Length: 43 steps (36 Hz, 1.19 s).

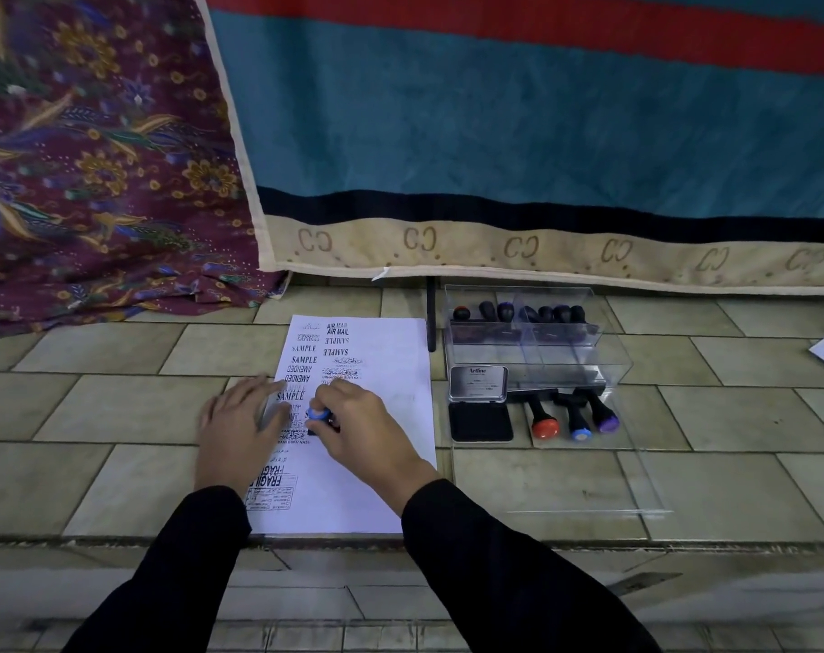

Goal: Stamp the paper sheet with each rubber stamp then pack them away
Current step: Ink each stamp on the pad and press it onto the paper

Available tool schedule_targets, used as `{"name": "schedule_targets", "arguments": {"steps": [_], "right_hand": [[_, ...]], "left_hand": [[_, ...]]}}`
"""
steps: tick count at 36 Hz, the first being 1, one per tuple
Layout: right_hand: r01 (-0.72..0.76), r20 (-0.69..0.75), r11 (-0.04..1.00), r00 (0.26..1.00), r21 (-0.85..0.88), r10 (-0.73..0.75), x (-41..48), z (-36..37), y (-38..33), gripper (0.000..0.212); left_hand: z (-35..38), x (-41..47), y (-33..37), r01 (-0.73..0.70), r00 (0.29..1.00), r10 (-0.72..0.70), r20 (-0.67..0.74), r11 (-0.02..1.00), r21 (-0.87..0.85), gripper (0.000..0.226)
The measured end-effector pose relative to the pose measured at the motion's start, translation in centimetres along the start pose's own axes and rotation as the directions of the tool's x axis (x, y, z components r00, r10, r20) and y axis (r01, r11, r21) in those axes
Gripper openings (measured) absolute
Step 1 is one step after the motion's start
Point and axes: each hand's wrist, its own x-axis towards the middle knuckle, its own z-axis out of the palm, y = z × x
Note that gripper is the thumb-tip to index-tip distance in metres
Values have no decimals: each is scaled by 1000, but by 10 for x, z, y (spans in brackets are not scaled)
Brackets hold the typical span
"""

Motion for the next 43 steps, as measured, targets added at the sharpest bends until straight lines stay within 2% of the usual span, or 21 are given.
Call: {"name": "schedule_targets", "arguments": {"steps": [6, 13, 16, 18, 20, 22, 25, 27, 31, 35, 38, 43], "right_hand": [[-117, 30, 992, 993, 43, 115, 18, -4, -2, 5], [-30, 16, 999, 999, 23, 30, -1, 1, 1, 6], [-45, -4, 998, 999, 31, 45, -2, 1, 2, 9], [-91, -67, 987, 993, 133, 101, -5, -3, 5, 11], [-132, -195, 941, 960, 311, 199, -7, -13, 6, 13], [-112, -343, 911, 903, 396, 260, -9, -30, 8, 17], [-75, -510, 929, 818, 363, 266, -14, -65, 16, 31], [-96, -585, 952, 769, 290, 256, -22, -91, 23, 29], [-198, -658, 945, 679, 261, 324, -55, -132, 45, 25], [-334, -640, 897, 630, 288, 440, -99, -150, 67, 25], [-384, -628, 910, 672, 157, 393, -125, -147, 74, 31], [-315, -512, 949, 811, 25, 283, -151, -126, 71, 40]], "left_hand": [[3, 1, -2, 9, 1000, -9, 0, 1000, 3, 34], [-1, 0, 2, 6, 1000, -6, 4, 1000, -10, 44], [-2, 0, 2, 8, 1000, -8, 4, 1000, -13, 44], [-2, 0, 2, 6, 1000, -6, 3, 1000, -10, 43], [-2, 0, 2, -4, 1000, 4, 4, 1000, 2, 43], [-3, -1, 2, -3, 1000, 3, 6, 1000, 4, 43], [-4, -2, 4, 1, 1000, -1, 11, 1000, 0, 43], [-5, -3, 6, 3, 1000, -3, 8, 1000, -5, 43], [-6, -3, 7, 13, 1000, -13, 8, 1000, -11, 43], [-5, -3, 6, 3, 1000, -3, 8, 1000, -12, 40], [-4, -3, 5, 6, 1000, -6, 8, 1000, -15, 41], [-4, -2, 7, 6, 1000, -7, -13, 1000, -10, 42]]}}
